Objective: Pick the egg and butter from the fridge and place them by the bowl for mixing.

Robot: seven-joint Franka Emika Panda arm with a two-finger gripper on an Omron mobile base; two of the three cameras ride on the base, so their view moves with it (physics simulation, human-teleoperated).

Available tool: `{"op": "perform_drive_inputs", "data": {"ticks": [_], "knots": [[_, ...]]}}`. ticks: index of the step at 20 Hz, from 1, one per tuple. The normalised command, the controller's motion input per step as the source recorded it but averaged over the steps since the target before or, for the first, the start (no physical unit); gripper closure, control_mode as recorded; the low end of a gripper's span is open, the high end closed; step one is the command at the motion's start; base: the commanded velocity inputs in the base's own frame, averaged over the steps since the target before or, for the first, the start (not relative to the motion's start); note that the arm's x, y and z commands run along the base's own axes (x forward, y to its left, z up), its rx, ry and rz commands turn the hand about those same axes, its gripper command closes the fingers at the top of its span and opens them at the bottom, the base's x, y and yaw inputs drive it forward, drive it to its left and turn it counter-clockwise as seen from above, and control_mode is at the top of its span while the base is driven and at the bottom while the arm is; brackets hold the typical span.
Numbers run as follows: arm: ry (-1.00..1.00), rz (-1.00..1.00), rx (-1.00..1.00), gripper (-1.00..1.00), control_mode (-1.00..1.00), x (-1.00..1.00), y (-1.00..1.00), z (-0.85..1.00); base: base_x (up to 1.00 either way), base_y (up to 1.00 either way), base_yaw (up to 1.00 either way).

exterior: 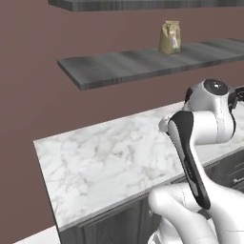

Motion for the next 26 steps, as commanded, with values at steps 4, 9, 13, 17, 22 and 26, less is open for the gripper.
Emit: {"op": "perform_drive_inputs", "data": {"ticks": [4, 9, 13, 17, 22, 26], "knots": [[0.18, -0.01, 0.00, 1.00, -1.00, 0.69, 0.00, -0.53, 0.00, 0.00, 0.00], [0.13, -0.04, 0.00, 1.00, -1.00, 0.90, 0.00, -0.40, 0.00, 0.00, 0.00], [0.01, -0.05, 0.00, 1.00, -1.00, 0.85, 0.00, -0.61, 0.00, 0.00, 0.00], [0.02, -0.05, 0.00, 1.00, -1.00, 0.86, 0.00, -0.59, 0.00, 0.00, 0.00], [0.01, -0.07, 0.00, 1.00, -1.00, 0.84, -0.01, -0.44, 0.00, 0.00, 0.00], [0.00, -0.10, 0.00, 1.00, -1.00, 0.73, -0.06, -0.36, 0.00, 0.00, 0.00]]}}
